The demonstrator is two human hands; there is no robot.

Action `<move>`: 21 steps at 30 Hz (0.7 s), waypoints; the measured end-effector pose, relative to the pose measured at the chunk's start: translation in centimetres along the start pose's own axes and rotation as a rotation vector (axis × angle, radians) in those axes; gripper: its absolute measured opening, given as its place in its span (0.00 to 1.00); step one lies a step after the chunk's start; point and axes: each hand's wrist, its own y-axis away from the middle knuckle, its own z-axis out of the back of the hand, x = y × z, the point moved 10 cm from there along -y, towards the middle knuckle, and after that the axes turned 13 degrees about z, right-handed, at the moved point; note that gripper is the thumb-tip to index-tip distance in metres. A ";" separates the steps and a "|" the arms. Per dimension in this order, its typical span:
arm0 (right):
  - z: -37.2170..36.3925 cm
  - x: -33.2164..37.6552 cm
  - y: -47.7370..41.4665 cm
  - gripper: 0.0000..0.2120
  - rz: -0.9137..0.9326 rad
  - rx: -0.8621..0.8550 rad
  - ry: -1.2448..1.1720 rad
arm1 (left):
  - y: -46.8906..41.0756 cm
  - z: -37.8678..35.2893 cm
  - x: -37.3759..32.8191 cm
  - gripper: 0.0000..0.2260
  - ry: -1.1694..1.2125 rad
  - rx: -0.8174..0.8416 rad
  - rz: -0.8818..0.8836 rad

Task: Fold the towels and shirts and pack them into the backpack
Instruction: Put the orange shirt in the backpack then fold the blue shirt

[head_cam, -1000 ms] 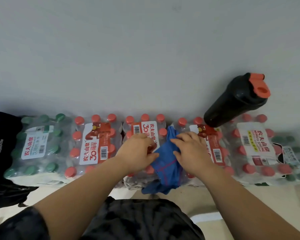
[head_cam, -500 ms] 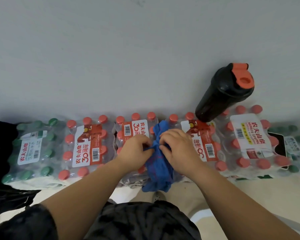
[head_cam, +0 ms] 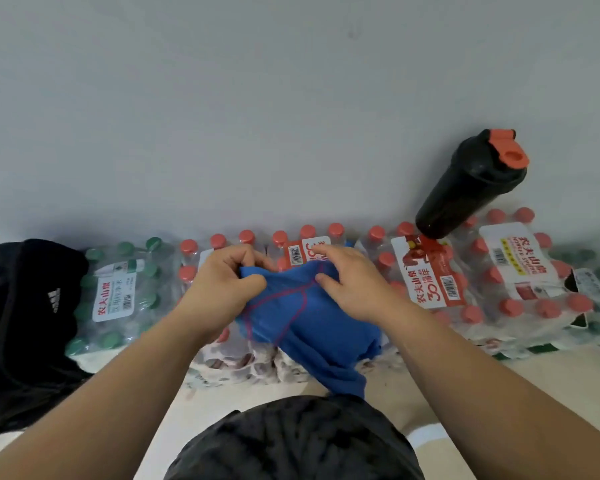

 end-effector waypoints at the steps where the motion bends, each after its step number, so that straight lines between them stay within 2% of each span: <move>1: -1.2 0.1 -0.4 0.29 -0.021 0.055 0.060 | 0.4 1.6 0.6 0.07 -0.006 -0.029 0.007; 5: -5.7 0.7 -1.0 0.37 -0.057 0.195 0.314 | 1.3 8.1 4.3 0.10 -0.055 -0.187 0.078; 8: -7.2 1.5 -0.7 0.36 -0.120 0.146 0.479 | 2.2 13.0 7.8 0.12 -0.118 -0.290 0.131; 11: -7.3 2.6 -0.9 0.24 -0.156 0.085 0.659 | 3.4 15.4 10.3 0.15 -0.230 -0.309 0.119; 13: -7.4 3.2 -1.1 0.15 -0.202 0.100 0.730 | 3.9 16.4 11.9 0.13 -0.341 -0.324 0.114; 16: -7.5 4.3 -0.9 0.09 -0.224 0.134 0.803 | 4.4 17.6 13.8 0.11 -0.416 -0.316 0.115; 18: -7.4 5.3 -0.5 0.05 -0.181 0.088 0.761 | 4.8 18.2 14.5 0.12 -0.443 -0.317 0.096; 21: -7.6 6.3 0.8 0.07 -0.169 0.006 0.407 | 5.1 18.9 15.2 0.10 -0.471 -0.281 0.094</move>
